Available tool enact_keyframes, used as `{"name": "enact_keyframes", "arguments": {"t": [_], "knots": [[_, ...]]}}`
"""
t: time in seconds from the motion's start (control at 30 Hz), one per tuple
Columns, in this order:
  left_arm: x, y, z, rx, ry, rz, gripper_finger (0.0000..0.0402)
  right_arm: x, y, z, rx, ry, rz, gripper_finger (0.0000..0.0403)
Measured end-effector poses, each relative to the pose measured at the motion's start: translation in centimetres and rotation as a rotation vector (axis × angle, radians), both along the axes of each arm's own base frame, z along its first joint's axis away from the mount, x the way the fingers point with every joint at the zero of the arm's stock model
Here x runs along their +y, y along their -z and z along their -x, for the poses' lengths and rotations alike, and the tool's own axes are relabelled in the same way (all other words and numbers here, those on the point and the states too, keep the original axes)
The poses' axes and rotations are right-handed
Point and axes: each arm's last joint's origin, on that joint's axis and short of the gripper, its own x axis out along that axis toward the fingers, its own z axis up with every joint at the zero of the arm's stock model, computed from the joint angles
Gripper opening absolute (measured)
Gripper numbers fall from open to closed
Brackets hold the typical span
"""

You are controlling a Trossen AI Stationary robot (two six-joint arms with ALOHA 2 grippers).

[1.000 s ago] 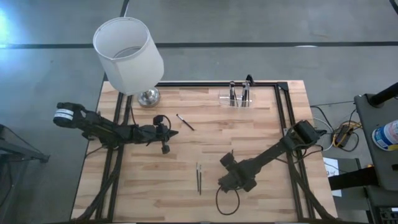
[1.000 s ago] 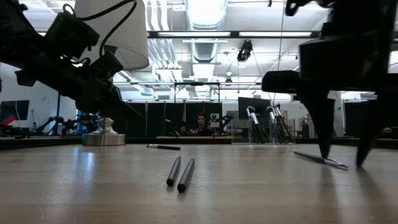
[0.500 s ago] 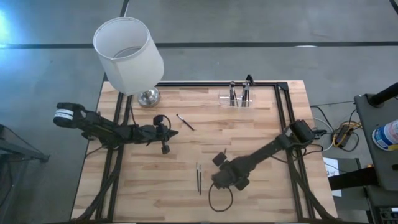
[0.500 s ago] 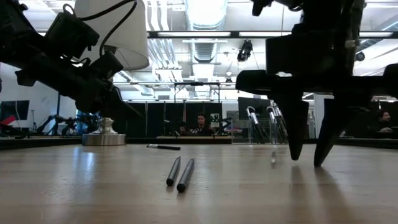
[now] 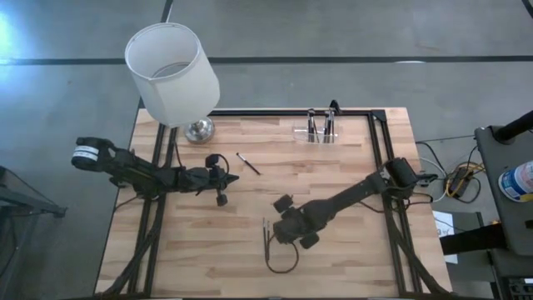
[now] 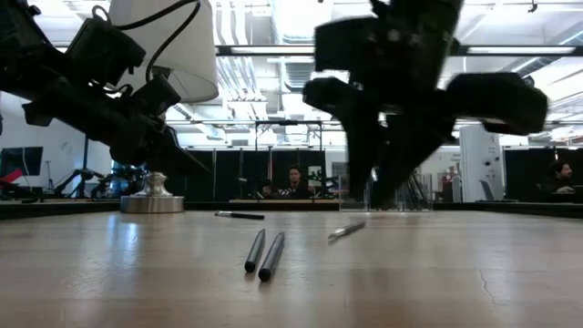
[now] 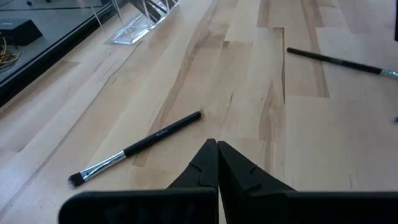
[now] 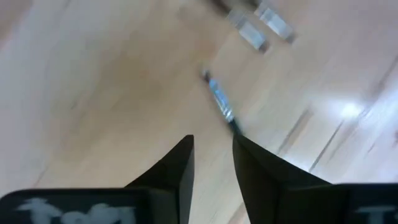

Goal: Put items in baskets/containers
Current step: Put the eyeshadow brush into the transparent organizer

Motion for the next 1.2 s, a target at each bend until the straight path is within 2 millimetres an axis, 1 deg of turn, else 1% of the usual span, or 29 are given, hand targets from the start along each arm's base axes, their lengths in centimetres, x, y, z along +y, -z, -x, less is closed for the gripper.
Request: {"name": "enact_keyframes", "arguments": {"t": [0.17,0.27,0.4,0.57,0.77,0.83,1.03,1.2], "knots": [[0.0,0.0,0.0,-0.001,0.007,0.003,0.0,-1.7,-0.8,-1.3,-0.02,0.01,-0.038,0.0132],[0.0,0.0,0.0,0.001,0.007,0.003,0.0,-2.6,-0.8,-2.0,-0.03,-0.001,-0.068,0.0141],[0.0,0.0,0.0,0.0,0.007,0.003,0.0,-3.7,-0.6,-2.9,-0.058,-0.027,-0.095,0.0143],[0.0,-0.1,-0.1,-0.001,0.007,0.002,0.0,-5.0,0.3,-4.3,-0.036,-0.036,-0.086,0.0137],[0.0,-0.1,-0.1,-0.001,0.007,0.002,0.0,-5.2,1.4,-6.3,0.006,-0.066,-0.123,0.0132],[0.0,-0.1,-0.1,0.001,0.007,0.002,0.0,-5.2,1.9,-6.7,0.037,-0.076,-0.117,0.0132],[0.0,-0.1,-0.1,0.004,0.011,0.004,0.0,-5.1,2.3,-7.6,0.097,-0.087,-0.106,0.013],[0.0,-0.1,-0.1,0.005,0.012,0.004,0.0,-5.1,3.0,-8.1,0.127,-0.105,-0.111,0.0109]]}}
